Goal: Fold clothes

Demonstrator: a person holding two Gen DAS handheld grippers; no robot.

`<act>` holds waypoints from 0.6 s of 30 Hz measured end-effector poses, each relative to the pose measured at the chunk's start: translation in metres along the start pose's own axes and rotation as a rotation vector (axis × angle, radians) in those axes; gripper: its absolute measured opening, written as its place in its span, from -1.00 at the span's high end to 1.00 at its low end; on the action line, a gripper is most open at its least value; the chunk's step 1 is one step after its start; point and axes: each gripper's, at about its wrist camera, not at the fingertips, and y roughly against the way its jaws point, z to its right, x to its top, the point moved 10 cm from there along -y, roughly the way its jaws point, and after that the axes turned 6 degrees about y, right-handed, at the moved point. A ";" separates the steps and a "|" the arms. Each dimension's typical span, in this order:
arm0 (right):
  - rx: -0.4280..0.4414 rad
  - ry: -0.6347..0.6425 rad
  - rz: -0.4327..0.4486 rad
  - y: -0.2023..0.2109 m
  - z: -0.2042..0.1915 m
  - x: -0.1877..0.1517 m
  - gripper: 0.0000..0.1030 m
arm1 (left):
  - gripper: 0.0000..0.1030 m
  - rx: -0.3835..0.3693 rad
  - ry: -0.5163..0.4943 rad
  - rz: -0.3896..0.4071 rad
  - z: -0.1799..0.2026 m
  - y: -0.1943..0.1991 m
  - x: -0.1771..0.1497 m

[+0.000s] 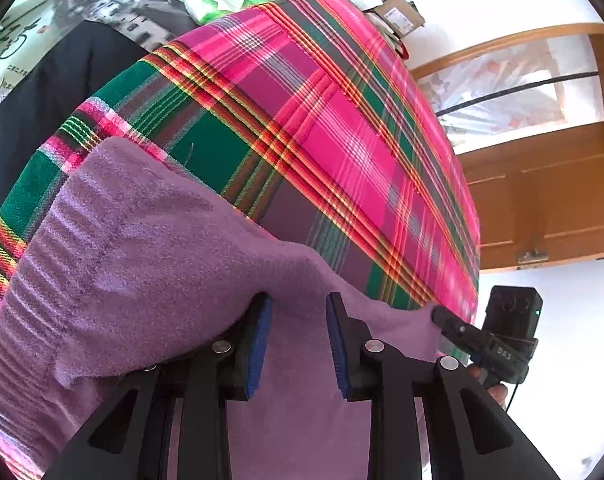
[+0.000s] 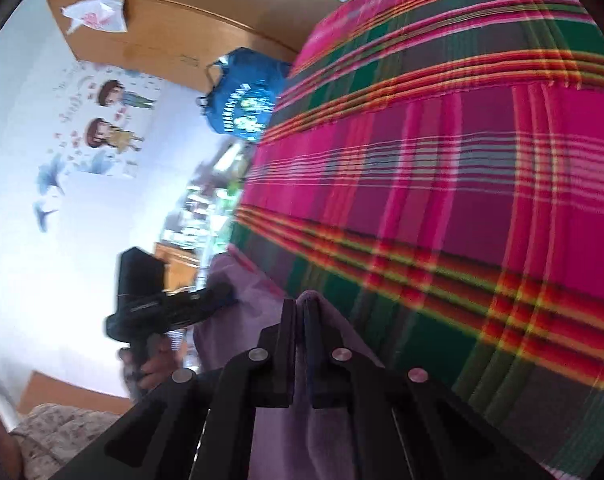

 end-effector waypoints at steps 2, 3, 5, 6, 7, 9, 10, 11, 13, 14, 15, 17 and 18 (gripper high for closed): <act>-0.061 0.034 -0.015 -0.007 0.005 0.001 0.93 | 0.43 0.000 0.003 0.002 -0.001 0.001 0.001; -0.092 0.051 -0.023 -0.010 0.007 0.001 0.93 | 0.43 -0.001 0.006 0.003 -0.002 0.002 0.002; -0.134 0.074 -0.036 -0.015 0.009 0.000 0.93 | 0.43 -0.002 0.016 0.009 -0.007 0.007 0.002; -0.145 0.082 -0.042 -0.016 0.009 0.000 0.93 | 0.43 -0.001 0.022 0.011 -0.008 0.008 0.002; -0.147 0.088 -0.050 -0.016 0.009 -0.002 0.93 | 0.43 0.002 0.024 0.014 -0.008 0.008 0.002; -0.153 0.102 -0.063 -0.014 0.006 -0.004 0.86 | 0.43 0.016 0.016 0.019 -0.006 0.009 0.001; -0.161 0.112 -0.063 -0.010 0.004 -0.005 0.83 | 0.43 0.021 0.007 0.022 -0.004 0.010 0.001; -0.171 0.124 -0.062 -0.006 0.002 -0.006 0.82 | 0.43 0.025 -0.002 0.027 -0.003 0.011 0.000; -0.200 0.176 -0.039 0.008 -0.003 -0.009 0.70 | 0.43 0.033 -0.025 0.038 0.000 0.016 -0.002; -0.221 0.200 -0.030 0.015 -0.006 -0.011 0.66 | 0.43 0.036 -0.038 0.044 0.002 0.017 -0.002; -0.248 0.229 -0.026 0.021 -0.009 -0.015 0.62 | 0.43 0.037 -0.048 0.048 0.004 0.018 -0.003; -0.302 0.286 -0.018 0.034 -0.014 -0.022 0.62 | 0.43 0.038 -0.086 0.052 0.013 0.020 -0.006; -0.322 0.312 -0.026 0.039 -0.016 -0.029 0.62 | 0.43 0.039 -0.103 0.053 0.017 0.019 -0.008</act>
